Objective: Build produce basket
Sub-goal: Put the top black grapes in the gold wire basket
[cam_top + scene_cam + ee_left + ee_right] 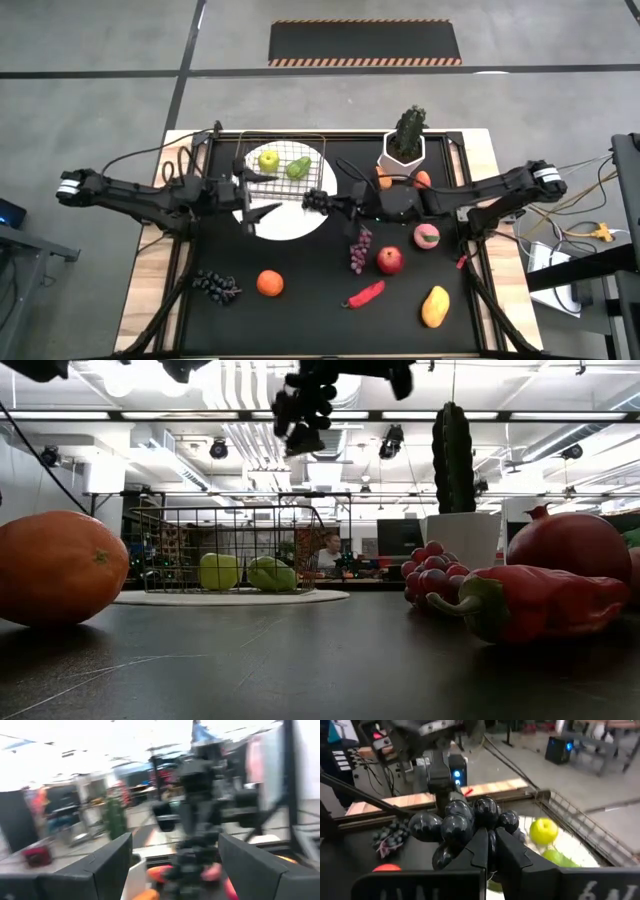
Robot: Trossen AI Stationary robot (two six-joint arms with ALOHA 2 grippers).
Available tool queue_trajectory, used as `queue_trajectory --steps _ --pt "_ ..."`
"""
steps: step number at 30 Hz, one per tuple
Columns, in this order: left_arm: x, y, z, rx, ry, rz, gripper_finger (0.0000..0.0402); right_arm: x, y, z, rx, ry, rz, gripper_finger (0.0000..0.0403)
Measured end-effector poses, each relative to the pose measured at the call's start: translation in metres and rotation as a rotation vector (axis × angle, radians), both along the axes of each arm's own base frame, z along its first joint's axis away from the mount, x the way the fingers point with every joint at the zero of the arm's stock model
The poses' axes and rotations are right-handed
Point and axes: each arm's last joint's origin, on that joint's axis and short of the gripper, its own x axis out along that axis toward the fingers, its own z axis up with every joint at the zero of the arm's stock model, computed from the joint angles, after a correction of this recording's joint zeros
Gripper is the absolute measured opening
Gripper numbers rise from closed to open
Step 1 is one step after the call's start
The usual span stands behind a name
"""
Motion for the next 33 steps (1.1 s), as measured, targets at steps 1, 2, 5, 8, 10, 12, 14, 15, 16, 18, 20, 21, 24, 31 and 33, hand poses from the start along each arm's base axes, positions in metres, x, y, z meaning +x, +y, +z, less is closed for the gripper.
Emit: queue_trajectory --steps 1,2,5,8,10,12,14,15,16,18,20,21,24,31,33 --pt "-0.002 -0.001 -0.003 0.009 0.002 -0.040 0.0276 0.002 -0.002 0.000 -0.005 -0.016 0.017 0.0012" --pt "-0.004 -0.002 -0.006 0.022 0.004 -0.082 0.0276 0.005 -0.003 0.001 -0.005 -0.037 0.041 0.0012" --pt "-0.009 -0.004 -0.013 0.087 0.007 -0.167 0.0276 0.010 -0.003 0.006 0.003 -0.112 0.142 0.0012" --pt "-0.011 -0.005 -0.025 0.146 0.025 -0.198 0.0276 0.011 -0.002 0.011 -0.002 -0.176 0.161 0.0012" --pt "-0.010 -0.005 -0.033 0.142 0.043 -0.193 0.0276 0.011 -0.002 0.014 -0.012 -0.204 0.160 0.0012" --pt "-0.008 -0.004 -0.035 0.113 0.050 -0.165 0.0276 0.011 -0.003 0.017 -0.014 -0.225 0.158 0.0012" --pt "-0.004 -0.004 -0.037 0.110 0.062 -0.140 0.0276 0.011 -0.003 0.019 -0.013 -0.254 0.157 0.0012" --pt "-0.002 -0.004 -0.037 0.110 0.060 -0.137 0.0276 0.011 -0.002 0.021 -0.013 -0.272 0.157 0.0012" --pt "0.001 -0.004 -0.038 0.110 0.054 -0.134 0.0277 0.010 -0.003 0.023 -0.012 -0.290 0.157 0.0012" --pt "0.007 -0.004 -0.037 0.099 0.015 -0.107 0.0281 0.010 -0.003 0.026 -0.011 -0.320 0.156 0.0012" --pt "0.012 -0.002 -0.037 0.072 -0.016 -0.076 0.0288 0.010 -0.003 0.027 -0.013 -0.338 0.156 0.0012" --pt "0.015 0.000 -0.038 0.062 -0.023 -0.066 0.0292 0.010 -0.003 0.028 -0.017 -0.345 0.156 0.0012" --pt "0.027 0.004 -0.042 0.019 -0.041 -0.055 0.0302 0.010 -0.003 0.030 -0.023 -0.365 0.156 0.0012" --pt "0.050 0.014 -0.049 -0.050 -0.071 -0.021 0.0307 0.009 -0.003 0.031 -0.027 -0.368 0.156 0.0012" --pt "0.056 0.018 -0.052 -0.065 -0.077 -0.010 0.0307 0.009 -0.003 0.031 -0.027 -0.368 0.156 0.0012"
